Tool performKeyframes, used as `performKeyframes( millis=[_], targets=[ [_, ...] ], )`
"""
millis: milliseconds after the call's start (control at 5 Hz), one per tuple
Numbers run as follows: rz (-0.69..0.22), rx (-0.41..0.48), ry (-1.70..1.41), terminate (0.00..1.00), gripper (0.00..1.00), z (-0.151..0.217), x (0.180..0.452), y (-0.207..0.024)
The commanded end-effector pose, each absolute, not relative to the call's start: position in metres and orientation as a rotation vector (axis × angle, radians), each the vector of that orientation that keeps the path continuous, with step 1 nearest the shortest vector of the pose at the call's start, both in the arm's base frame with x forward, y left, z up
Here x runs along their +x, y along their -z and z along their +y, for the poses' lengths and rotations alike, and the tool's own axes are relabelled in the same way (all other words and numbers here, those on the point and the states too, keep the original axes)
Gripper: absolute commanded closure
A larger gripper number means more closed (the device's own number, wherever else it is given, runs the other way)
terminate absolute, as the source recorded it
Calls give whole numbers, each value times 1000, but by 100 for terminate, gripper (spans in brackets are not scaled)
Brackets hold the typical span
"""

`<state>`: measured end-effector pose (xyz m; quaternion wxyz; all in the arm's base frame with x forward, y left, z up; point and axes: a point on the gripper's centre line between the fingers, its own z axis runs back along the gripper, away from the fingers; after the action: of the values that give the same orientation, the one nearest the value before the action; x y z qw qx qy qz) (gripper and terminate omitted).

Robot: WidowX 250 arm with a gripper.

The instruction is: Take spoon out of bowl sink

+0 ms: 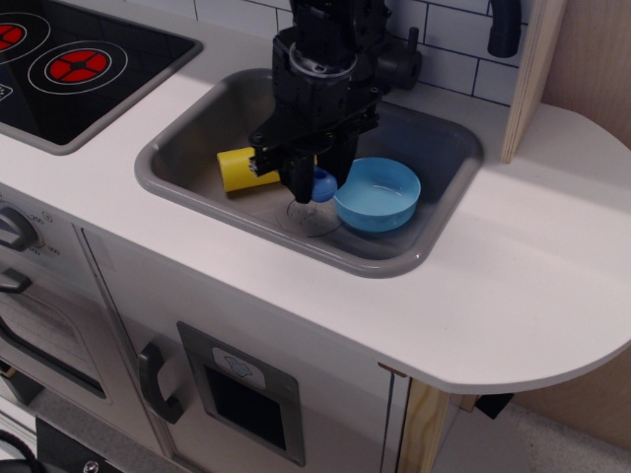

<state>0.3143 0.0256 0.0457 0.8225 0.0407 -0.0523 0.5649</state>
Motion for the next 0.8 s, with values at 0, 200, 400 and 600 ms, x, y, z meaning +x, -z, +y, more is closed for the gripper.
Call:
performKeyframes(
  millis=[0, 200, 400, 600],
  targets=[
    [-129, 57, -1432, 0, 100, 22, 335, -50],
    [-126, 45, -1448, 0, 100, 22, 328, -47],
    [-98, 48, -1444, 0, 100, 19, 324, -40],
    [-96, 68, -1444, 0, 100, 15, 320, -28]
  ],
)
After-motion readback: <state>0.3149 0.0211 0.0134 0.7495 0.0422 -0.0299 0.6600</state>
